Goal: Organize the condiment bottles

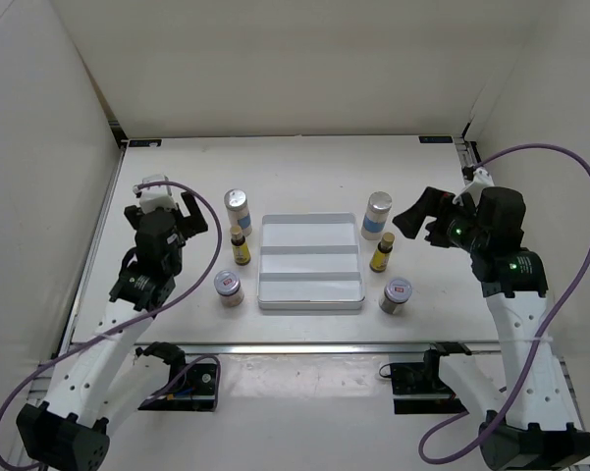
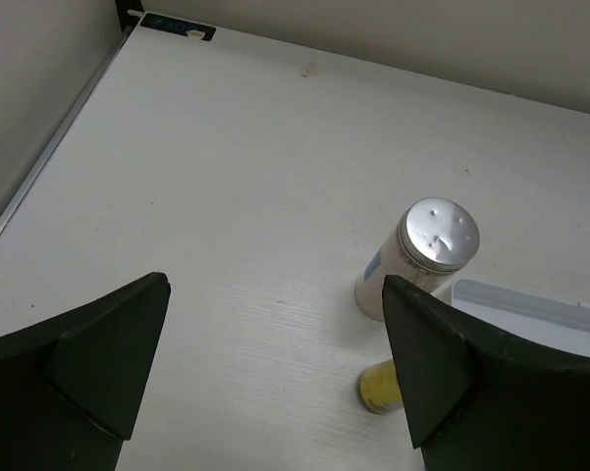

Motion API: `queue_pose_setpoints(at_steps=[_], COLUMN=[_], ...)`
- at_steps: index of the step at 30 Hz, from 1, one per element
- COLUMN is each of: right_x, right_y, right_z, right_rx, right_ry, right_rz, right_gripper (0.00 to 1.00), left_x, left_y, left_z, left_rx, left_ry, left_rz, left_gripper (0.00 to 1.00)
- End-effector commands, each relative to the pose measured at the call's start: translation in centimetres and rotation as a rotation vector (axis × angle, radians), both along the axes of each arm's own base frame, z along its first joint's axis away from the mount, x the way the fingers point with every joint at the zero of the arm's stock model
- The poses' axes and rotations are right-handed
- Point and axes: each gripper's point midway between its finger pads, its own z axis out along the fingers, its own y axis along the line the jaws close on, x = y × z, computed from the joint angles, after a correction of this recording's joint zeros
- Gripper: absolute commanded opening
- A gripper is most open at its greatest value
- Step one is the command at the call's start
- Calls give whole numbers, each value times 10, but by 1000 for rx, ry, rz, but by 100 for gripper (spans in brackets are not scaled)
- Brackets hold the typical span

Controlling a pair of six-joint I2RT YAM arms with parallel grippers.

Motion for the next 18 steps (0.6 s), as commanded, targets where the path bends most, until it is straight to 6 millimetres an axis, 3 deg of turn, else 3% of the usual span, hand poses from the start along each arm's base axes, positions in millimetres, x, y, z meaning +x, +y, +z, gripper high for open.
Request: queue_pose_setpoints(at_steps=[1, 3, 4, 7, 9, 11, 13, 15, 18], right_x=[-15, -23, -28, -46, -57, -65, -70, -71, -75], right_y=[-4, -5, -3, -1, 0, -4, -4, 6, 7], right_z=[-13, -14, -9, -9, -21, -41, -53, -44, -56], right_rx=[-38, -40, -33, -47, -50, -60, -55, -29, -16], right_ry=[56, 90, 78, 79, 117, 183, 237, 226, 337], right_rz=[-8, -8, 3, 25, 38, 17, 11, 68, 52], right_gripper=[100, 100, 100, 100, 100, 100, 100, 100, 100], left_x=[-8, -14, -18, -31, -42, -51, -58, -57, -70], left_y=[-1, -12, -14, -12, -15, -20, -20, -15, 21], left_z=[8, 6, 15, 5, 7, -3, 4, 8, 9], left_rx=[19, 9, -2, -25, -82, -110, -106, 11, 145], left_ry=[-33, -13, -35, 12, 12, 33, 0, -19, 12], left_rz=[-21, -95, -116, -121, -136, -158, -182, -209, -61], left_gripper=[100, 100, 100, 100, 100, 100, 100, 100, 100])
